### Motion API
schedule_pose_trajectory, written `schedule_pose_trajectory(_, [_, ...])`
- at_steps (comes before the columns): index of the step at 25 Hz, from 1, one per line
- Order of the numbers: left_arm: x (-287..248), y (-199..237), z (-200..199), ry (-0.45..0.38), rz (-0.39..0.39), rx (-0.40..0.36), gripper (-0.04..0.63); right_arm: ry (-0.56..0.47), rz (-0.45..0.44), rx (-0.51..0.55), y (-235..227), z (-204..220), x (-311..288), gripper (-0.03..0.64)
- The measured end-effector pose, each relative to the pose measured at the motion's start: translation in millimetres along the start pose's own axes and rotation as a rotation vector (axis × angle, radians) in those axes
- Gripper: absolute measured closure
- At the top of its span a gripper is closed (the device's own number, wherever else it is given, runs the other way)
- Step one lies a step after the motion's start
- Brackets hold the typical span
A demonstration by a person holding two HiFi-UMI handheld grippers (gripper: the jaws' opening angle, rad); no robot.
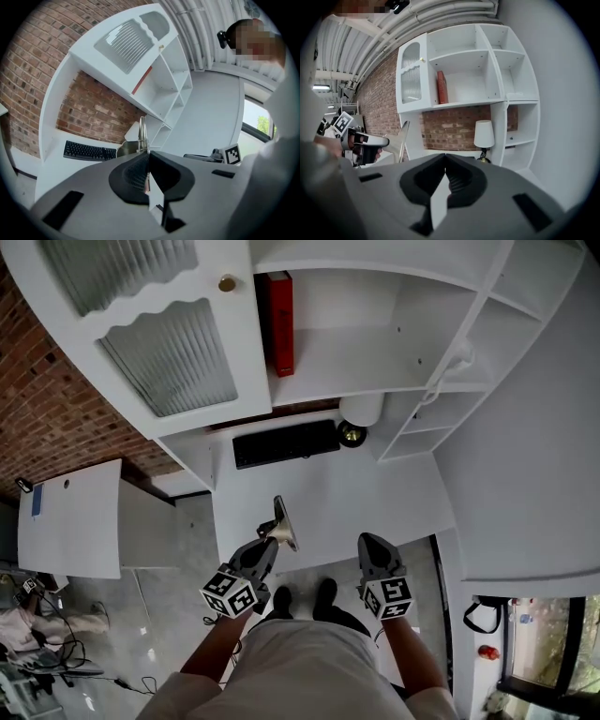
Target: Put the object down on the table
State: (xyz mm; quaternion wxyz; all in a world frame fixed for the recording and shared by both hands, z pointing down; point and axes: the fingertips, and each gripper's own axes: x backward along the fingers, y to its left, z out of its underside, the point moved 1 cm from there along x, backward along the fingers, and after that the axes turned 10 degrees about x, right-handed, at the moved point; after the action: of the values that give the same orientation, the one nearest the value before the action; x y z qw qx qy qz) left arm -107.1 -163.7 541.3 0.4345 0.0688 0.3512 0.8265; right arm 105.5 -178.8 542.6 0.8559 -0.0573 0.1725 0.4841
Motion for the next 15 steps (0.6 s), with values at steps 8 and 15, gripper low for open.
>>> schedule_pose_trajectory(8, [-44, 12, 22, 0.084, -0.011, 0.039, 0.6, 0.047, -0.011, -0.03, -21, 24, -17, 0.615])
schedule_pose_trajectory(15, [-81, 31, 47, 0.146, -0.027, 0.084, 0.6, 0.091, -0.021, -0.048, -36, 49, -31, 0.615])
